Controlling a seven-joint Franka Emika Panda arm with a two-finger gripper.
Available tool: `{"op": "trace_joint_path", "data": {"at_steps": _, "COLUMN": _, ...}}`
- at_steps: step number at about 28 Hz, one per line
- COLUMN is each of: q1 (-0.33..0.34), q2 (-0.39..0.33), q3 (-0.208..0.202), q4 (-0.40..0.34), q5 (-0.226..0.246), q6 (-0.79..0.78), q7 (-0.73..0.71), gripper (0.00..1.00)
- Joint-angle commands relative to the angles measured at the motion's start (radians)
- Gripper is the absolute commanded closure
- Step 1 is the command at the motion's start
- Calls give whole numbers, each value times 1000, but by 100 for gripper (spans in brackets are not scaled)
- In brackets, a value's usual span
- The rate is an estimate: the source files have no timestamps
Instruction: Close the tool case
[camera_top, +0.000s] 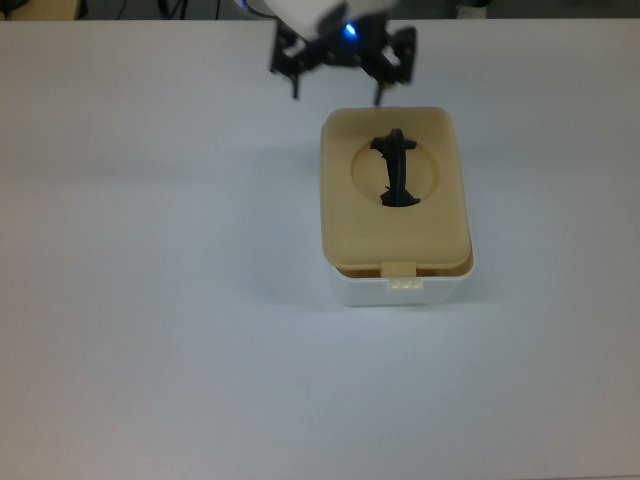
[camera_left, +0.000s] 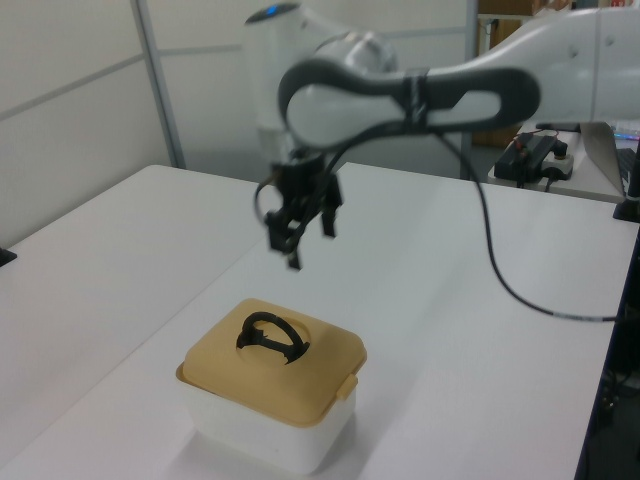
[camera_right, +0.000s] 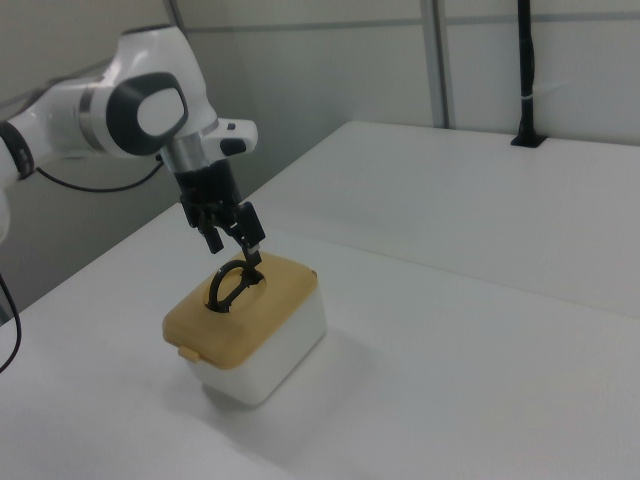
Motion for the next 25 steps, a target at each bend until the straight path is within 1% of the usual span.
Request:
{"op": "trace_joint_path", "data": {"at_steps": 1, "q1": -79, "q2": -93, "q3": -7, "q4": -19, "q5": 9, "q6": -112, "q7": -124, "gripper": 0}}
{"op": "trace_joint_path", "data": {"at_steps": 4, "q1": -128, "q2": -124, "q3": -7, "q4": -25, "q5": 26, "q6": -126, "q7": -162, "gripper": 0}}
{"op": "trace_joint_path", "data": {"at_steps": 9, "q1": -165, "q2": -132, "q3": -8, "q4": -28, "q5": 30, "q6": -139, "q7": -209, "gripper": 0}}
{"op": "trace_joint_path", "data": {"at_steps": 14, "q1": -166, "q2": -141, "q3": -5, "q4": -61, "q5": 29, "q6": -133, "q7": -210, "gripper": 0}}
{"op": "trace_joint_path", "data": {"at_steps": 19, "q1": -165, "q2": -138, "q3": -4, "q4": -72, "q5": 29, "q6": -123, "q7": -210, "gripper": 0}}
{"op": "trace_joint_path", "data": {"at_steps": 25, "q1": -162, "q2": -150, "q3": -2, "q4": -114, "q5": 27, "q6": -62, "q7": -210, "gripper": 0}}
